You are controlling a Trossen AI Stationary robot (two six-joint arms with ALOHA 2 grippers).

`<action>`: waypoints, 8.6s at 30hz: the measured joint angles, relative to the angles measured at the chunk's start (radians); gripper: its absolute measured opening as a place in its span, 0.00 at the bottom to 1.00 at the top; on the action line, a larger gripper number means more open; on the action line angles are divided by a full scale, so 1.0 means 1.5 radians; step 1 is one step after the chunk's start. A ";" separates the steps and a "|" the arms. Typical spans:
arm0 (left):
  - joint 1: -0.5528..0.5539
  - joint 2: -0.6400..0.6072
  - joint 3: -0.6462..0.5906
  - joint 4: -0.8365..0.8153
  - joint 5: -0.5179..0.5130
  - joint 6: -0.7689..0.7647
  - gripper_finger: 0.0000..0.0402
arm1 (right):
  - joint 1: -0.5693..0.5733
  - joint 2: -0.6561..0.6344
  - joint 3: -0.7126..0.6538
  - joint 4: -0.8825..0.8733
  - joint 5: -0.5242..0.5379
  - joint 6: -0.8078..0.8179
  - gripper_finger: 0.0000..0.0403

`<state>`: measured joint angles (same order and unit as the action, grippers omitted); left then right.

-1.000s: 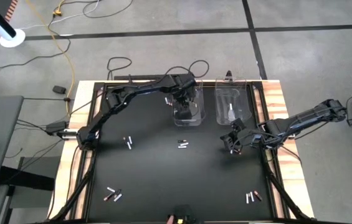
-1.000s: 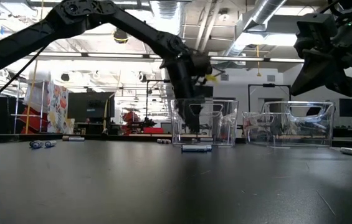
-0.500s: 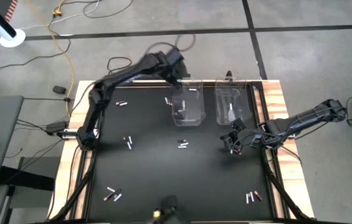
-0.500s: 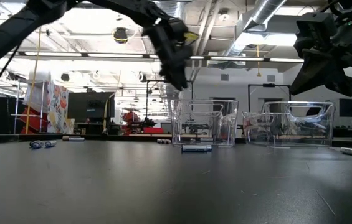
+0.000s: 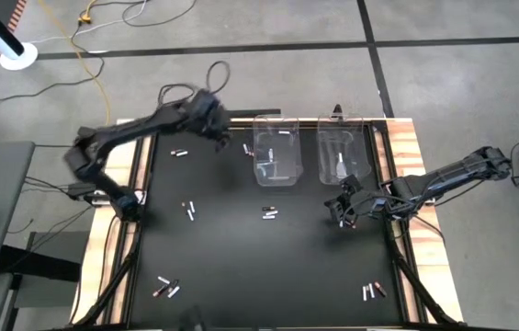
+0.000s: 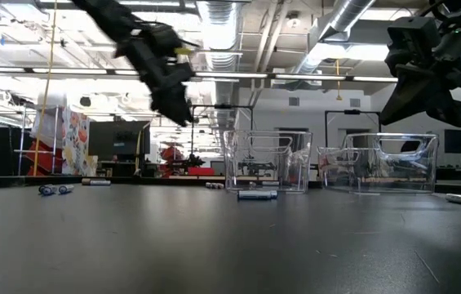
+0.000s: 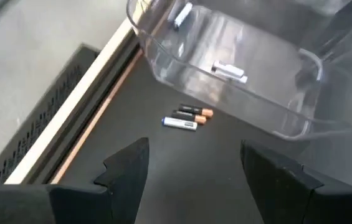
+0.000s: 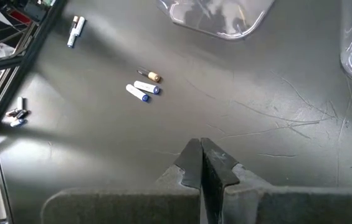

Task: Sort batteries
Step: Put the white battery into the left transparent bin

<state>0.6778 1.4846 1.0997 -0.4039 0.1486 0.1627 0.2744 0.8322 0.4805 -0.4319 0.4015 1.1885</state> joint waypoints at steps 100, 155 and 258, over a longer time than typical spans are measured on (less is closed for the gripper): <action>-0.069 0.279 -0.438 0.951 -0.038 -0.203 0.83 | 0.000 0.000 0.000 0.000 -0.007 0.024 0.04; -0.033 0.226 -0.066 0.144 -0.089 -0.269 0.77 | 0.000 0.000 0.000 0.000 -0.006 0.023 0.04; 0.024 0.294 0.013 0.126 -0.003 0.084 0.78 | -0.001 0.000 0.000 0.004 -0.005 0.040 0.04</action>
<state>0.7143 1.9259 1.1191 -0.2142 0.1440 0.2882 0.2729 0.8320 0.4801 -0.4255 0.3939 1.2491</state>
